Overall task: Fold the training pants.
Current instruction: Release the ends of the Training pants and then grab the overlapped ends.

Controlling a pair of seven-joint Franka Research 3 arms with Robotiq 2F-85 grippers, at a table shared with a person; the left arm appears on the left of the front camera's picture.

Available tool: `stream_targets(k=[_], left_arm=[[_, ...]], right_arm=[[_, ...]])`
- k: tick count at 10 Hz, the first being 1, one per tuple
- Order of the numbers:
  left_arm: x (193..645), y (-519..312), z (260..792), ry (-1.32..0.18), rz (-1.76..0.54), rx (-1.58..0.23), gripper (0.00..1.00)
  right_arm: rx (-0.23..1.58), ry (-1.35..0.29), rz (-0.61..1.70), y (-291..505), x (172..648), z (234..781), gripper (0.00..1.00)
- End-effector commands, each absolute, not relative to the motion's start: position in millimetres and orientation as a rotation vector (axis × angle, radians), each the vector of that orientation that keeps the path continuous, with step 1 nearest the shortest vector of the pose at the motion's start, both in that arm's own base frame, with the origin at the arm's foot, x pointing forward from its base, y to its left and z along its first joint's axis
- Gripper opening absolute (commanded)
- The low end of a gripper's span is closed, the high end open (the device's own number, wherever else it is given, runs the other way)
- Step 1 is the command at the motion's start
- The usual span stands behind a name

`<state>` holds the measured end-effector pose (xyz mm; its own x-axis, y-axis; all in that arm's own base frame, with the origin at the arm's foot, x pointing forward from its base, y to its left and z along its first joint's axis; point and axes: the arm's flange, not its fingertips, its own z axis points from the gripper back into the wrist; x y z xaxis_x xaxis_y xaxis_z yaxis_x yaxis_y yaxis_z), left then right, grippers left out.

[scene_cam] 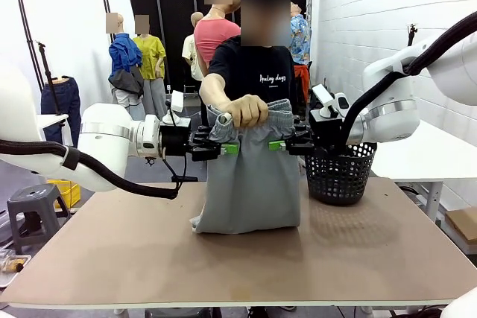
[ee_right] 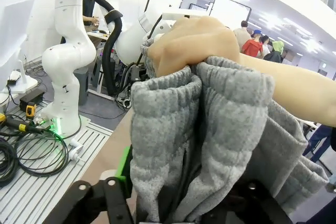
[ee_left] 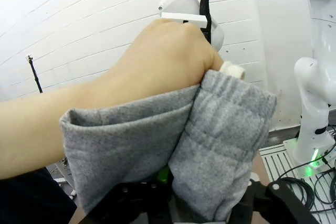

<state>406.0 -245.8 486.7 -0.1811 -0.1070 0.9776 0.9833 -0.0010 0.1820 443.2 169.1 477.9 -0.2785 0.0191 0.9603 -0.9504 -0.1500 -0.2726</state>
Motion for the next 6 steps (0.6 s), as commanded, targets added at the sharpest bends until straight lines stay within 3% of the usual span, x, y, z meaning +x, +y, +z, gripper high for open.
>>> stream_targets(k=[1, 6], left_arm=[[407.7, -241.4, 487.1, -1.287, -1.369, -1.059, 1.00], [407.0, -235.1, 487.3, -1.288, -1.355, -1.084, 1.00]], right_arm=[[1.153, -1.286, 1.533, 166.3, 445.4, 483.3, 1.00], [1.161, -1.274, 1.516, 167.4, 448.4, 483.1, 1.00]])
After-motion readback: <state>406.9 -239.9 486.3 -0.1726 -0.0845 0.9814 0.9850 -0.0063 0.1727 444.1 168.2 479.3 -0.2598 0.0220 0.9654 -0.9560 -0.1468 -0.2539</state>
